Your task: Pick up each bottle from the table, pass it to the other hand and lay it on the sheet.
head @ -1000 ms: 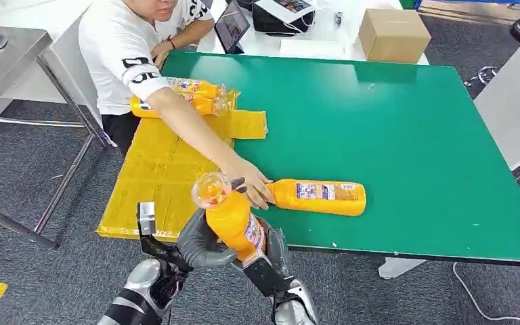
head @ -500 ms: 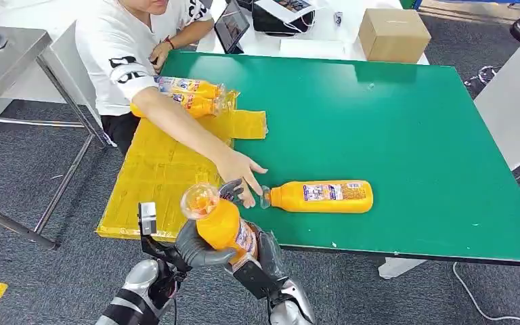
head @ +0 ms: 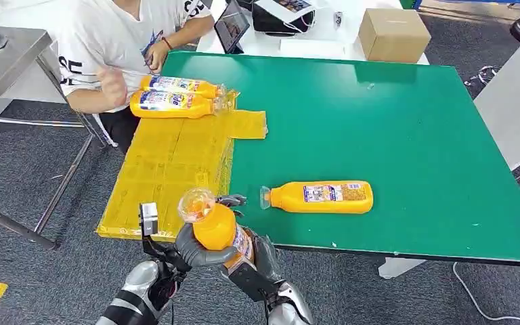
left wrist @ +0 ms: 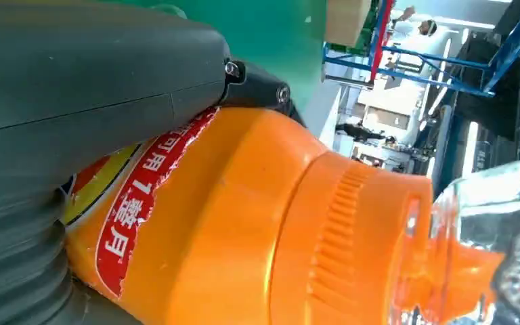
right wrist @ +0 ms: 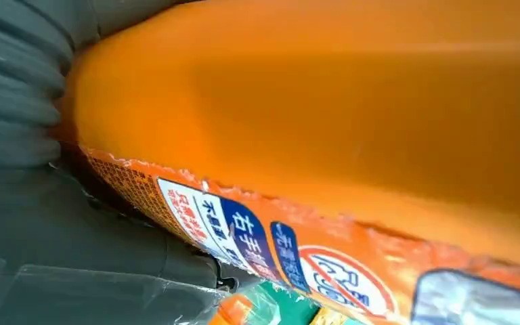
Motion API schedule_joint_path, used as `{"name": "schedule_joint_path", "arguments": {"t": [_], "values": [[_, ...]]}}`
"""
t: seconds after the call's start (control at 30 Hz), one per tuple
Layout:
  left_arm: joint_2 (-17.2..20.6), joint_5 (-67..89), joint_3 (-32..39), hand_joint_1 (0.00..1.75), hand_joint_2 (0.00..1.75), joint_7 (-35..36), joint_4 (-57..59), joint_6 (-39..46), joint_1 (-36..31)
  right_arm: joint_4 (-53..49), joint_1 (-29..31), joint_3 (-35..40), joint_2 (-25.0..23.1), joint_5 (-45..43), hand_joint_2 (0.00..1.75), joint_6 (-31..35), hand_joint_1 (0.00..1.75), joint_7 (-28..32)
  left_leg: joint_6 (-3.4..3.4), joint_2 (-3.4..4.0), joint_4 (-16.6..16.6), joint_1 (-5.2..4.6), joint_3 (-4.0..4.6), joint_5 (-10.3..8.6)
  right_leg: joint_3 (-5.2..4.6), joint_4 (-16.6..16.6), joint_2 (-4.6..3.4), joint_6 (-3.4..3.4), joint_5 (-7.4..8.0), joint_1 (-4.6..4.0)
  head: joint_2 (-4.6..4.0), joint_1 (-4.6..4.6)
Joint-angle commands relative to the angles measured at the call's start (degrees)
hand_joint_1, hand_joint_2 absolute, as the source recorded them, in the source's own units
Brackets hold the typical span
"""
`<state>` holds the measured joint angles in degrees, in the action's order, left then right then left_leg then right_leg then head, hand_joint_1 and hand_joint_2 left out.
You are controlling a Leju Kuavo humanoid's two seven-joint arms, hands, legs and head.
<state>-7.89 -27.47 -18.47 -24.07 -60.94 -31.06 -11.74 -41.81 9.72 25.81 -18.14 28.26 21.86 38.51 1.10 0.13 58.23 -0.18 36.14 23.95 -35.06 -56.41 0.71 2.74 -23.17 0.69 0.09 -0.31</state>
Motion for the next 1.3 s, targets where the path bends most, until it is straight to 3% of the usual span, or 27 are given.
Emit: {"name": "schedule_joint_path", "arguments": {"t": [0.03, 0.07, 0.1, 0.17, 0.2, 0.43, 1.03, 1.1, 1.23, 1.3], "values": [[-1.2, -2.5, -1.9, 1.75, 1.75, 1.2, -1.1, -2.9, -0.6, 2.8, 1.4, 3.0, -0.5, 0.3, 1.75, 1.3, 0.44, 0.3, -0.07, -0.03, 0.0, 0.05, -0.19, 0.1, 0.2, 0.0, -0.02, -0.08, -0.09, -0.04, 0.0, 0.0], [-1.2, -2.5, -1.9, 1.75, 1.75, 1.2, -1.1, -2.9, -0.7, 2.7, 1.5, 3.0, -0.6, 0.3, 1.75, 1.3, 0.44, 0.3, -0.08, -0.05, 0.0, 0.05, -0.27, 0.13, 0.27, 0.0, -0.01, -0.09, -0.13, -0.04, 0.0, -0.02], [-1.2, -3.2, -1.9, 1.75, 1.75, 1.7, -1.5, -3.3, -0.5, 2.1, 1.5, 2.6, -0.5, 0.4, 1.75, 2.2, 0.0, 0.1, -0.09, -0.04, 0.1, 0.07, -0.32, 0.18, 0.34, 0.0, -0.03, -0.11, -0.17, -0.06, 0.0, 0.0], [-1.1, -3.5, -1.9, 1.75, 1.75, 1.8, -2.1, -3.3, -0.2, 1.4, 1.7, 1.6, -0.7, 0.3, 1.75, 3.9, 0.0, -0.1, -0.08, -0.03, 0.0, 0.06, -0.31, 0.16, 0.32, 0.0, -0.03, -0.1, -0.16, -0.05, 0.0, 0.0], [-1.2, -3.9, -1.7, 1.75, 1.75, 1.8, -2.5, -3.3, -0.1, 0.7, 1.9, 1.2, -0.6, 0.1, 0.0, 4.3, 0.0, 0.0, -0.09, -0.01, 0.0, 0.07, -0.35, 0.19, 0.35, 0.0, -0.06, -0.11, -0.17, -0.06, 0.0, 0.0], [-1.2, -5.0, 1.0, 1.75, 1.75, 2.0, -4.8, -0.7, -1.0, -9.0, 1.5, 0.9, 1.1, -2.8, 0.0, -1.8, 0.0, -0.2, -0.08, -0.03, 0.1, 0.04, -0.17, 0.12, 0.18, -0.1, -0.04, -0.09, -0.11, -0.04, 0.0, 0.0], [-1.3, -5.0, 1.7, 1.75, 1.75, 2.1, -4.7, 0.5, -1.3, -10.0, 1.2, 1.3, 1.4, -2.9, 0.0, -2.6, 0.0, -0.3, -0.1, -0.02, 0.0, 0.06, -0.39, 0.14, 0.39, 0.0, -0.05, -0.12, -0.14, -0.05, 0.0, 0.0], [-1.5, -1.6, 4.2, 1.75, 1.75, -0.1, -4.9, 5.8, -3.0, -13.1, 1.0, 2.5, 2.3, -3.2, 0.0, -4.6, 0.0, -0.2, -0.08, -0.01, 0.0, 0.04, -0.27, 0.11, 0.28, 0.0, -0.05, -0.09, -0.1, -0.03, 0.0, 0.0], [-2.2, 17.9, 11.4, 1.75, 1.75, -6.4, -1.4, 28.9, -10.7, -20.2, -0.6, 6.7, 4.5, -3.0, 0.0, -8.0, 0.0, -0.6, -0.07, -0.11, 0.1, 0.07, -0.09, 0.06, 0.14, -0.1, 0.05, -0.09, -0.08, -0.06, 0.0, 0.0], [-2.4, 25.1, 14.7, 1.75, 1.75, -7.3, 2.6, 37.8, -14.8, -22.5, -1.0, 8.8, 5.3, -0.9, 0.0, -5.8, 0.0, -0.8, -0.07, -0.16, 0.1, 0.08, -0.07, 0.0, 0.12, 0.0, 0.11, -0.09, -0.04, -0.08, 0.0, 0.02]]}}
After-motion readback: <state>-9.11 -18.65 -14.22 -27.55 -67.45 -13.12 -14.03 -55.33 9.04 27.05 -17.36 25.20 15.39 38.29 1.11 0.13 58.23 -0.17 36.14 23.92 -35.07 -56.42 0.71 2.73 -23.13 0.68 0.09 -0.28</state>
